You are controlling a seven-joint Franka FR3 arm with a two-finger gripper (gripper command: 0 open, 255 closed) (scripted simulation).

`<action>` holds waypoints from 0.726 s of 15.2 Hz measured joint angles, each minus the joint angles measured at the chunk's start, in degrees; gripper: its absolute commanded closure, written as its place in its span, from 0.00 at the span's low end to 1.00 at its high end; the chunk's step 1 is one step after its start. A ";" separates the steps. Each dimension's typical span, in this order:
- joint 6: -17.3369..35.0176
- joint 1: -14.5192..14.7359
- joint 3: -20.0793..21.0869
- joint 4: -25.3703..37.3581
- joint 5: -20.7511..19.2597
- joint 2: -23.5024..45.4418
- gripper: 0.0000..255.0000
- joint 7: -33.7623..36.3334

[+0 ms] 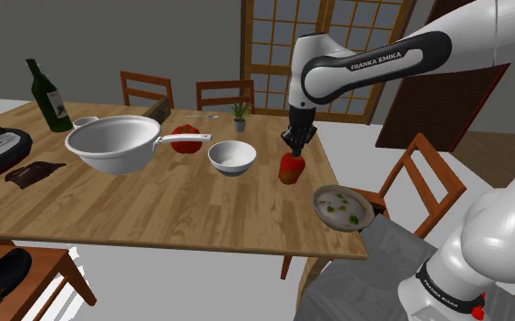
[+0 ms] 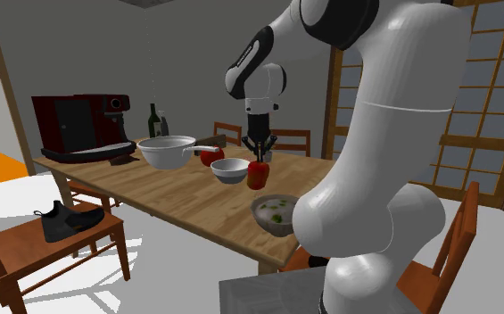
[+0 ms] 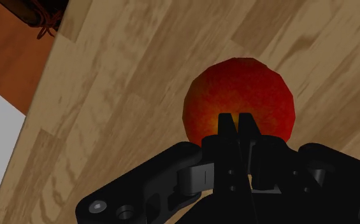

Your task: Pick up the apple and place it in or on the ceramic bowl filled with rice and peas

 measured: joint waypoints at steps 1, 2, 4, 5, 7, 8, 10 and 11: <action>-0.76 -0.02 -0.03 0.65 0.01 -0.11 1.00 -0.06; -1.58 -0.01 -0.03 1.33 0.05 -0.26 1.00 -0.09; -3.06 0.04 0.02 2.47 0.11 -0.60 1.00 -0.05; -3.75 0.05 0.02 2.94 0.15 -0.82 1.00 -0.06; -5.10 0.03 -0.01 4.11 0.17 -1.01 1.00 -0.14; -5.94 0.08 0.03 4.71 0.21 -1.24 1.00 -0.08; -7.60 0.06 -0.01 6.13 0.25 -1.48 1.00 -0.19; -8.35 0.03 -0.04 6.92 0.24 -1.45 1.00 -0.25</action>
